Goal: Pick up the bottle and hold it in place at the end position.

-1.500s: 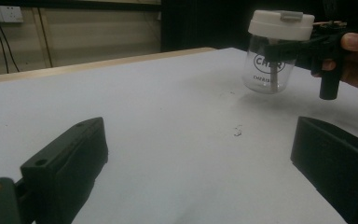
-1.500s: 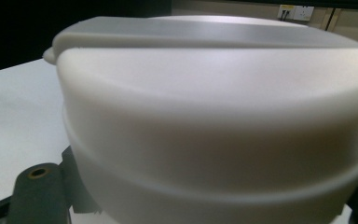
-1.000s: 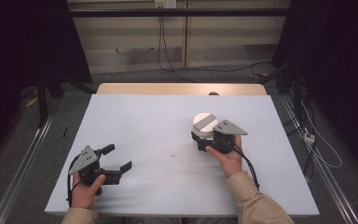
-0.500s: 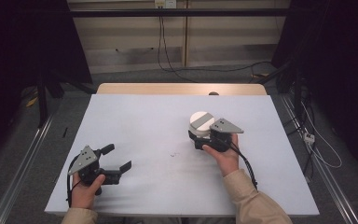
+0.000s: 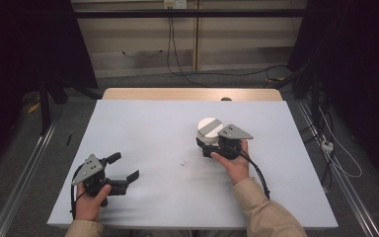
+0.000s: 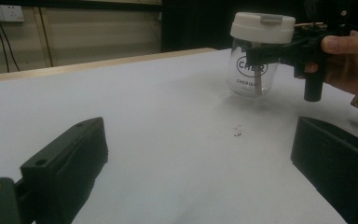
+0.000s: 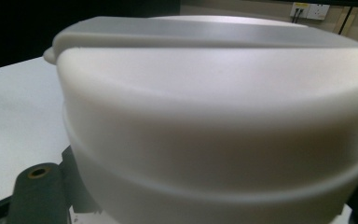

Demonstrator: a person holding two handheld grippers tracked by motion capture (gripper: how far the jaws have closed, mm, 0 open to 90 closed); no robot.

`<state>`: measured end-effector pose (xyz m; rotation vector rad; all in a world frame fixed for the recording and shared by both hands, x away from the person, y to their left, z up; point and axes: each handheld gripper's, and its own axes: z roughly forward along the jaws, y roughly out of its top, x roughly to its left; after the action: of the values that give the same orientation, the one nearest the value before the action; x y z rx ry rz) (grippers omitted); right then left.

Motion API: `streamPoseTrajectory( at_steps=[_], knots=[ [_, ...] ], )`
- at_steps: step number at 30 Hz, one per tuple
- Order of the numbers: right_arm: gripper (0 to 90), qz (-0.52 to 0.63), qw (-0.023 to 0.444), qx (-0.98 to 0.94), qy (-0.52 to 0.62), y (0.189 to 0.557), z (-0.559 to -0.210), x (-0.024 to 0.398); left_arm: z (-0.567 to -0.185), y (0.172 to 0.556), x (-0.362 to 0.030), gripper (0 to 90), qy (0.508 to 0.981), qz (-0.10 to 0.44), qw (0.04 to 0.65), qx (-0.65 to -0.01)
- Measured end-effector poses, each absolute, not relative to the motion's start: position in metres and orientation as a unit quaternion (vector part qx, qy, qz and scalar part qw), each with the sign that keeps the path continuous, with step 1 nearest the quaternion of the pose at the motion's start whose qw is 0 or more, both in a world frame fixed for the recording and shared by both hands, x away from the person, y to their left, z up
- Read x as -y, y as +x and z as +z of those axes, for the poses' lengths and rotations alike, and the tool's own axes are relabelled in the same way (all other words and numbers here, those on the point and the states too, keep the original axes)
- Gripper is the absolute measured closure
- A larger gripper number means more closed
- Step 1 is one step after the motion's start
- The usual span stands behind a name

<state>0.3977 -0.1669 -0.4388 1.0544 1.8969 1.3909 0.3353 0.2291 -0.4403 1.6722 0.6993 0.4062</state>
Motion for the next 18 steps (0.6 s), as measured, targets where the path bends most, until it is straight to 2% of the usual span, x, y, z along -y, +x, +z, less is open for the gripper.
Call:
streamPoseTrajectory(
  at_steps=[18],
  knots=[
    [18.4,0.522,0.272,-0.711,0.386,0.408,-0.443,0.155,-0.441,0.335,-0.229,3.3,0.722,0.175,0.598,-0.302]
  ],
)
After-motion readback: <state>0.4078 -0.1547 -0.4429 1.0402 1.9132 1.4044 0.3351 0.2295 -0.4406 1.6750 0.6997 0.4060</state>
